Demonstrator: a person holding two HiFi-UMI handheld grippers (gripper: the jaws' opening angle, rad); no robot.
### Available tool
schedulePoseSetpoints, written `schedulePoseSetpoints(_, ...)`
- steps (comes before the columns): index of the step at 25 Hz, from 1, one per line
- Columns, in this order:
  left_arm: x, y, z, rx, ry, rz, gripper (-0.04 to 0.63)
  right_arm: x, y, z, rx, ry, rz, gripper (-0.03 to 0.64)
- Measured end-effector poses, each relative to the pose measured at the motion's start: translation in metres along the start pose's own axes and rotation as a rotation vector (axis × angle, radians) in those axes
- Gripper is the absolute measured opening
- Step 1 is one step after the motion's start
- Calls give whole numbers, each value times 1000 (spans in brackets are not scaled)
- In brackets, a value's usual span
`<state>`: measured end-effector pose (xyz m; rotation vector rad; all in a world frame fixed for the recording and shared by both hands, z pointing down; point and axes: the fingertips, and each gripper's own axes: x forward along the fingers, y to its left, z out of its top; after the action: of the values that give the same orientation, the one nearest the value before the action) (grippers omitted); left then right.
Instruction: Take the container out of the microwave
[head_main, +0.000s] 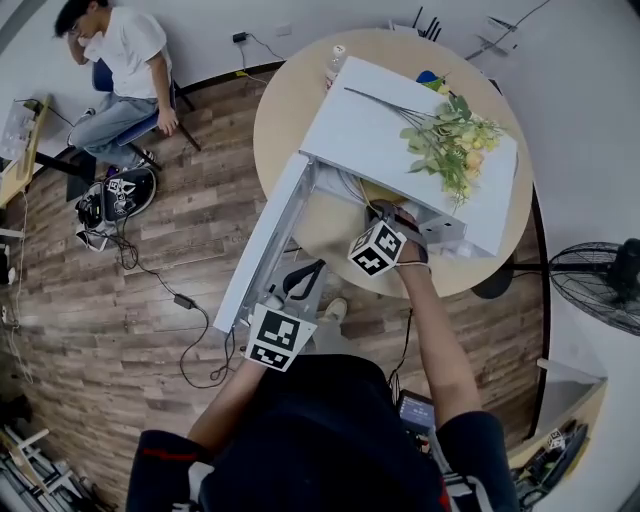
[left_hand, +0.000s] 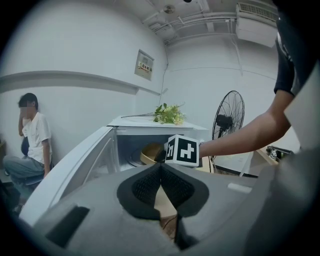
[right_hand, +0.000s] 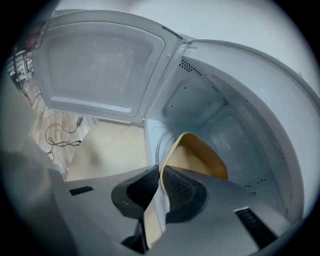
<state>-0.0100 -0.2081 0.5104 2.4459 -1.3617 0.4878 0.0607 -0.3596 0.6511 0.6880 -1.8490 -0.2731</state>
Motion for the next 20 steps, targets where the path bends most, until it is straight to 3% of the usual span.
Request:
schedulePoseSetpoints(13,-12,-6,9,32,-39,-32,14,-53,54,4,-41,-25,128,25)
schedulePoseSetpoints(20,-22,-3,17,62,-68,-40,14,-97,79,13,-56,-49,131,23)
